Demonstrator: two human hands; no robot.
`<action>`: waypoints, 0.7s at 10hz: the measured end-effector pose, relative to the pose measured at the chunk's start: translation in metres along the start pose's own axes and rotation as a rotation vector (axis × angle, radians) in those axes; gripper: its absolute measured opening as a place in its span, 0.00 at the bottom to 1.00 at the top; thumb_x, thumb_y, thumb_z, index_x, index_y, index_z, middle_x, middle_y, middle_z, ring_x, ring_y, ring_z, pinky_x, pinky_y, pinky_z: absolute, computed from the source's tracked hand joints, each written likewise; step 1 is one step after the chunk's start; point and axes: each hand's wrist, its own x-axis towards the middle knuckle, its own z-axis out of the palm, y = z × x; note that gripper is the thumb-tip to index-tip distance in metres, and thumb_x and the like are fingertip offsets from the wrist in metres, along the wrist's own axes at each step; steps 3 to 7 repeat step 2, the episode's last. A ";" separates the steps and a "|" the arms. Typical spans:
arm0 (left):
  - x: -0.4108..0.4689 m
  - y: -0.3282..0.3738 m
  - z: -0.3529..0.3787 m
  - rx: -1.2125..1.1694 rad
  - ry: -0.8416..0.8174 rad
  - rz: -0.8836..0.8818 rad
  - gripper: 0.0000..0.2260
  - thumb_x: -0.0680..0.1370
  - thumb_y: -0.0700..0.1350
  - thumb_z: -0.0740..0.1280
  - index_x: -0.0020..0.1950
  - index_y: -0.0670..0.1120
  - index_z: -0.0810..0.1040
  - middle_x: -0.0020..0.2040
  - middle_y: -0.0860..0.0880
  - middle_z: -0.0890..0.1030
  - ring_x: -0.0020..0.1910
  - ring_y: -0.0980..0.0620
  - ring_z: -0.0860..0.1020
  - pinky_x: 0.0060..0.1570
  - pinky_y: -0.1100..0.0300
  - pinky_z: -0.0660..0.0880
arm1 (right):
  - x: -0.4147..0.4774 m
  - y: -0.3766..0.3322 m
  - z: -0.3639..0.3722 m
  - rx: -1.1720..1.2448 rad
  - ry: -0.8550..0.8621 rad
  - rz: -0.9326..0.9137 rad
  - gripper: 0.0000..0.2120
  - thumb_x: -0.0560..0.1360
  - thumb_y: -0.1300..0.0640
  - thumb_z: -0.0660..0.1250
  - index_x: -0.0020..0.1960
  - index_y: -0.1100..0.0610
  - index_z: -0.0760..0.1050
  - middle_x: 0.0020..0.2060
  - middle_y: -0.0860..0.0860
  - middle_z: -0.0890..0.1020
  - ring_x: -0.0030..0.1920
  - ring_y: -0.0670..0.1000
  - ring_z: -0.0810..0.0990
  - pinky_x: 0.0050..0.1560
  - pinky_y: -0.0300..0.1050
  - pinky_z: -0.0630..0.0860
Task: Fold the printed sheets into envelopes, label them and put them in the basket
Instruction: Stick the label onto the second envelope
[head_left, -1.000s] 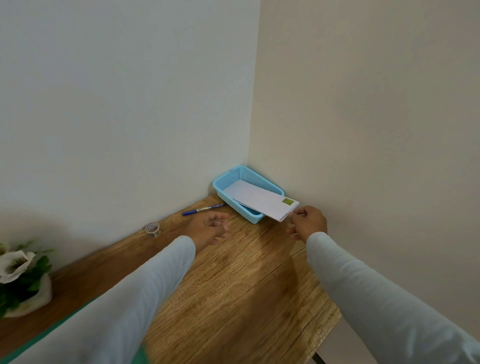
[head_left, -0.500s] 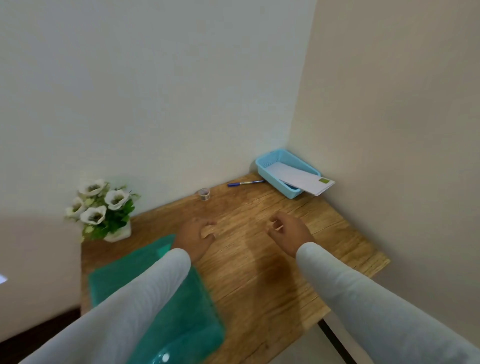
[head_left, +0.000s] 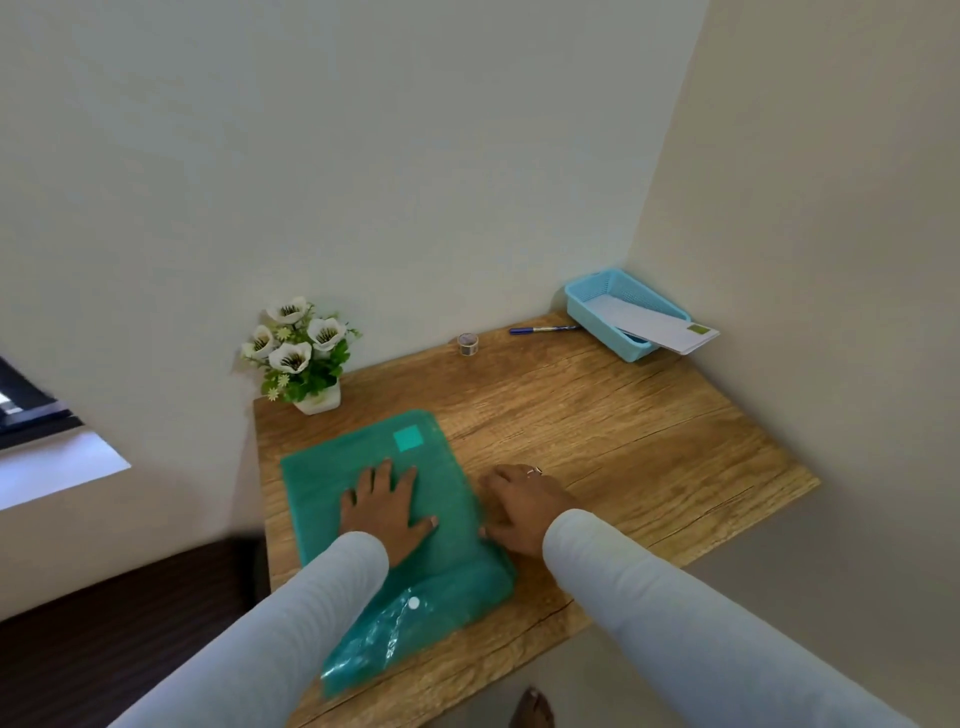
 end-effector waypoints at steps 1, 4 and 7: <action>0.001 0.010 -0.003 0.021 0.002 0.039 0.39 0.77 0.68 0.60 0.82 0.55 0.51 0.83 0.45 0.48 0.81 0.39 0.48 0.77 0.38 0.53 | -0.009 -0.001 -0.002 -0.036 -0.028 0.028 0.31 0.76 0.40 0.69 0.74 0.52 0.67 0.75 0.53 0.69 0.73 0.60 0.68 0.70 0.58 0.70; 0.005 0.013 -0.004 0.023 0.006 0.048 0.39 0.77 0.68 0.61 0.82 0.55 0.50 0.83 0.45 0.48 0.81 0.39 0.48 0.77 0.37 0.53 | -0.010 0.003 -0.008 -0.049 -0.011 0.055 0.32 0.77 0.41 0.69 0.76 0.52 0.66 0.76 0.53 0.68 0.74 0.60 0.66 0.71 0.59 0.70; 0.005 0.013 -0.004 0.023 0.006 0.048 0.39 0.77 0.68 0.61 0.82 0.55 0.50 0.83 0.45 0.48 0.81 0.39 0.48 0.77 0.37 0.53 | -0.010 0.003 -0.008 -0.049 -0.011 0.055 0.32 0.77 0.41 0.69 0.76 0.52 0.66 0.76 0.53 0.68 0.74 0.60 0.66 0.71 0.59 0.70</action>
